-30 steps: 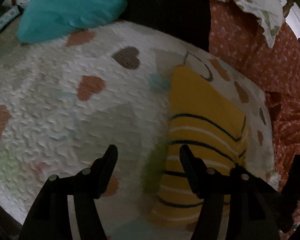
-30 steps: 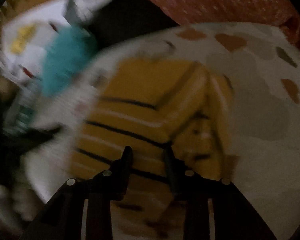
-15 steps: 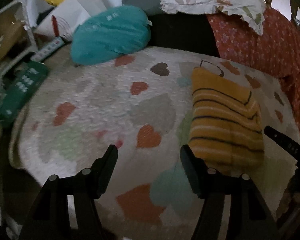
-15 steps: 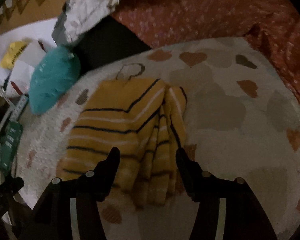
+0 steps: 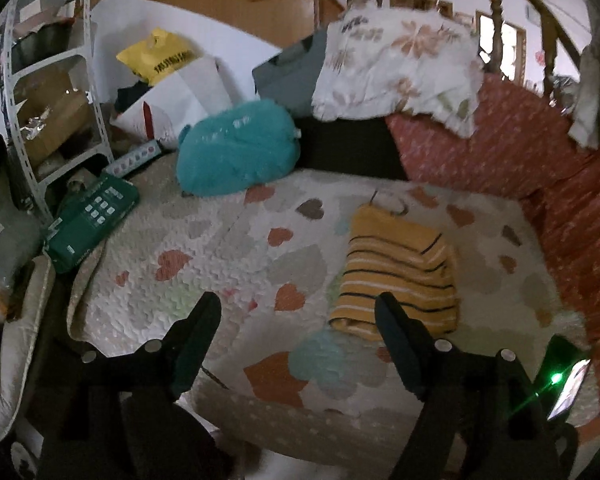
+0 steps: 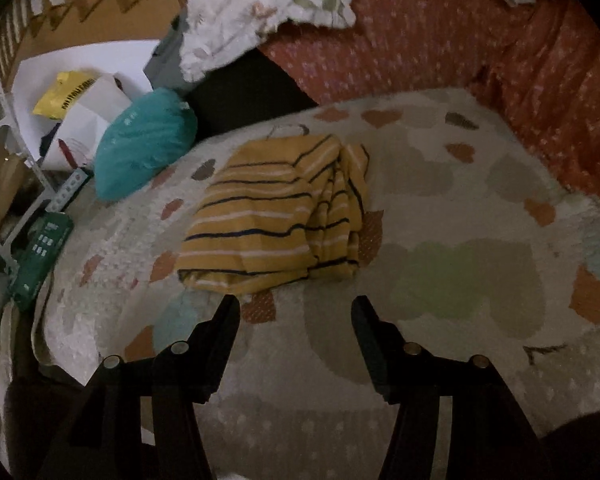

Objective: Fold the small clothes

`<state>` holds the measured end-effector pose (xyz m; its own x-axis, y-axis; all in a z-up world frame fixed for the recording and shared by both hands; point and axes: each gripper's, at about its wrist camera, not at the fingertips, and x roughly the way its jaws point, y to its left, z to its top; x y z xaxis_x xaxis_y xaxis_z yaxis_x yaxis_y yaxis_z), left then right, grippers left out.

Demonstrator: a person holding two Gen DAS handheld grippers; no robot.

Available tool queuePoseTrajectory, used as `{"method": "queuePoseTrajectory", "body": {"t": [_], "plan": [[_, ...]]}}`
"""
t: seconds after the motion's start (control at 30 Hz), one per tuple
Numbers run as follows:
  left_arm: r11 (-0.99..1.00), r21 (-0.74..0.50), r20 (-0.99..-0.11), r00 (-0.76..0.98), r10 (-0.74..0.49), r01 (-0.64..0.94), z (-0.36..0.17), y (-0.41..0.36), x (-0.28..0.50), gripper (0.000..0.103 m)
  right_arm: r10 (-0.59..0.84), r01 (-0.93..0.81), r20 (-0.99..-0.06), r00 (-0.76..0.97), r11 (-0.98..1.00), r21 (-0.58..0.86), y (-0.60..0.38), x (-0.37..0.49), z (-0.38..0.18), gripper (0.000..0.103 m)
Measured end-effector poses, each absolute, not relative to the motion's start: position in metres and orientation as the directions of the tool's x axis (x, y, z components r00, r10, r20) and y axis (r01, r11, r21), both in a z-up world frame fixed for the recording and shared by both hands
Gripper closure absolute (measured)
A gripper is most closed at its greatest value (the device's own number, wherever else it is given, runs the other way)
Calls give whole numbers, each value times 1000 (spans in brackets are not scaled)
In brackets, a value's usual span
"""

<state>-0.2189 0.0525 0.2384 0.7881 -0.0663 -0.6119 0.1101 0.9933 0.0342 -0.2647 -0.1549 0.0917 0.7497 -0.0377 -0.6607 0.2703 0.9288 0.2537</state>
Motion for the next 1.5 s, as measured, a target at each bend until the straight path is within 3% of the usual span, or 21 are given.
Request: {"method": "queuePoseTrajectory", "body": {"t": [0.27, 0.47, 1.03, 1.5], "plan": [[988, 18, -541, 833, -118, 151, 266, 55, -250, 10, -78, 273, -611, 788, 934, 232, -135, -299, 117, 41], [991, 5, -544, 832, -108, 132, 258, 69, -232, 3, -60, 258, -668, 742, 945, 202, -116, -301, 106, 40], [976, -187, -728, 650, -216, 115, 187, 98, -148, 3, -146, 310, -781, 608, 949, 63, -114, -262, 101, 39], [972, -198, -766, 598, -235, 129, 164, 108, -122, 3, -139, 283, -820, 555, 959, 29, -103, -229, 85, 38]]}}
